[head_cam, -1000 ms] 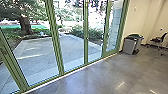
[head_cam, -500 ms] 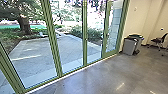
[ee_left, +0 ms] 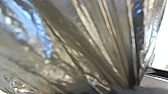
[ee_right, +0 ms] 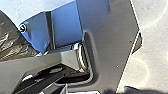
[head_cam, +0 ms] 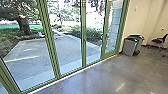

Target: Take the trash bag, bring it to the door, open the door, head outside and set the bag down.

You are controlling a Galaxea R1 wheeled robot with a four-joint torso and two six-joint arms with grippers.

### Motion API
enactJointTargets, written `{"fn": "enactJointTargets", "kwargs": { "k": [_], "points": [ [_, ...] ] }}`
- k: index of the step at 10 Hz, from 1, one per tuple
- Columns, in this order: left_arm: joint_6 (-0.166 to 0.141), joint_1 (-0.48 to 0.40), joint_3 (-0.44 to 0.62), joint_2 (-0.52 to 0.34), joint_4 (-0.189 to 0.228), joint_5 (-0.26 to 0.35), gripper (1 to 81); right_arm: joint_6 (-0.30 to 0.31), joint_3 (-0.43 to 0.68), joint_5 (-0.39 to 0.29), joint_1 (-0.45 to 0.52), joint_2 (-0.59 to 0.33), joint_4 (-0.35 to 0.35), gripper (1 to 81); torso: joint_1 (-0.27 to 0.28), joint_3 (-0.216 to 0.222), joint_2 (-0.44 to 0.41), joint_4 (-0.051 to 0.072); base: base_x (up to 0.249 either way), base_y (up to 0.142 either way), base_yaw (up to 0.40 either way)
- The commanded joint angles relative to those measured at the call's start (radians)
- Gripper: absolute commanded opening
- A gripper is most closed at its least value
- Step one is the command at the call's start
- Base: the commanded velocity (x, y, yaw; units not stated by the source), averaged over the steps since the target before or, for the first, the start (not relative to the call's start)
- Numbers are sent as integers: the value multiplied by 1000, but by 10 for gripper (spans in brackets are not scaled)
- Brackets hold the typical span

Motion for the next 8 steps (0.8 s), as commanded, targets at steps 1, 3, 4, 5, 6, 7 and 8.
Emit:
{"fn": "enactJointTargets", "kwargs": {
  "k": [1, 3, 4, 5, 6, 7, 8],
  "points": [
    [3, -54, -1, -2, 3, 71, 10, -7, 4, -69, 30, 6, -9, 811, 0, 0, 0, 0, 142, -63, 0],
    [3, -54, -1, -3, 3, 71, 10, -7, 4, -69, 30, 6, -9, 811, 0, 0, 0, 0, 142, -63, 0],
    [3, -54, -1, -3, 3, 71, 10, -6, 4, -69, 33, 6, -8, 811, 0, 0, 0, 0, 142, -63, 0],
    [3, -54, -1, -2, 3, 71, 10, -6, 4, -71, 33, 6, -8, 811, 0, 0, 0, 0, 142, -64, 0],
    [3, -55, -1, -2, 3, 71, 10, -6, 4, -71, 31, 6, -6, 811, 0, 0, 0, 0, 142, -63, 0],
    [3, -54, -1, -2, 3, 71, 10, -6, 6, -71, 31, 6, -5, 811, 0, 30, 0, -29, 142, -63, 0],
    [3, -54, -1, -3, 3, 71, 10, -6, 7, -71, 34, 6, -3, 811, 0, 64, 0, -80, 142, -63, 0]
  ]
}}
